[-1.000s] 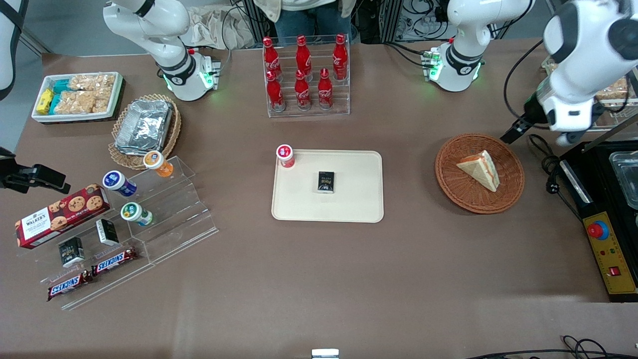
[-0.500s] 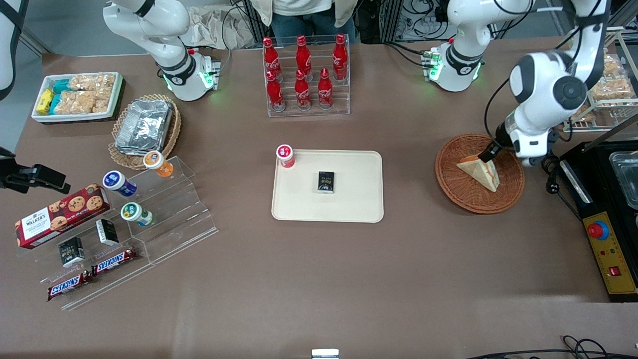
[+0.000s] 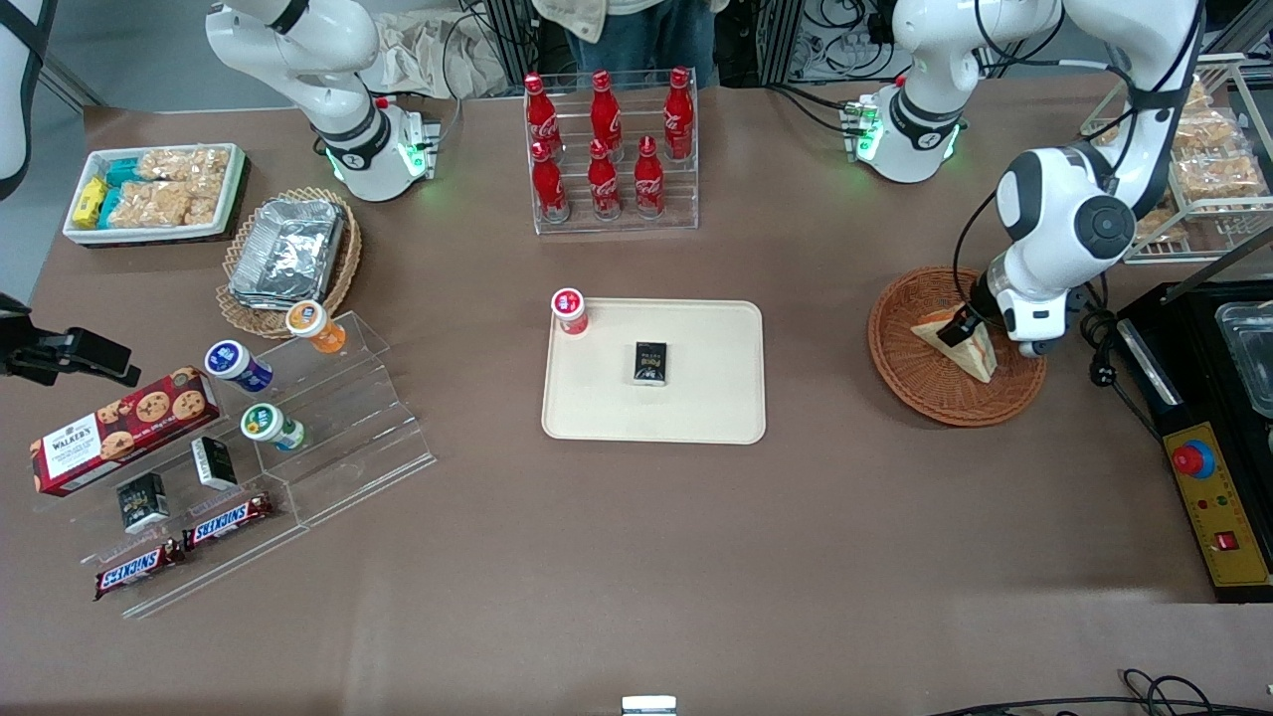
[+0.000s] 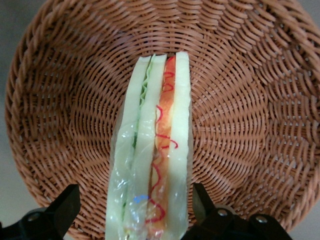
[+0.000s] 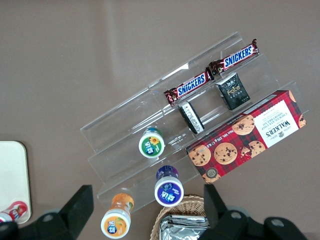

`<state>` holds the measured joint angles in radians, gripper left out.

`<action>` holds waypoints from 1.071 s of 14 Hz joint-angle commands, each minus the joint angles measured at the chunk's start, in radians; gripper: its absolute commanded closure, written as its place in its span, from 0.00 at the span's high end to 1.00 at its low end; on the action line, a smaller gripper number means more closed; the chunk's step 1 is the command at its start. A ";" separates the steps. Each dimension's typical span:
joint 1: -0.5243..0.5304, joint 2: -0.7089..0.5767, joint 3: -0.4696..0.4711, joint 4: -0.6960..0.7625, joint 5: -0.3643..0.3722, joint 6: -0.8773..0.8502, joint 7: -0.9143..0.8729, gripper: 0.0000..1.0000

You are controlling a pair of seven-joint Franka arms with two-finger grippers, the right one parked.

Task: Place sandwich from basket to tray
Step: 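Close the left gripper on the wrapped sandwich, then lift the sandwich out of the basket and carry it toward the tray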

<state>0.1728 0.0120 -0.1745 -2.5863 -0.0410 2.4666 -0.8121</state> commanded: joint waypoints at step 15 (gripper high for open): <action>-0.159 -0.284 -0.065 0.288 -0.066 -0.590 0.358 0.00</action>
<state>0.0603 -0.2585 -0.2404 -2.3630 -0.0583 1.9679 -0.5396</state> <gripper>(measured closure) 0.793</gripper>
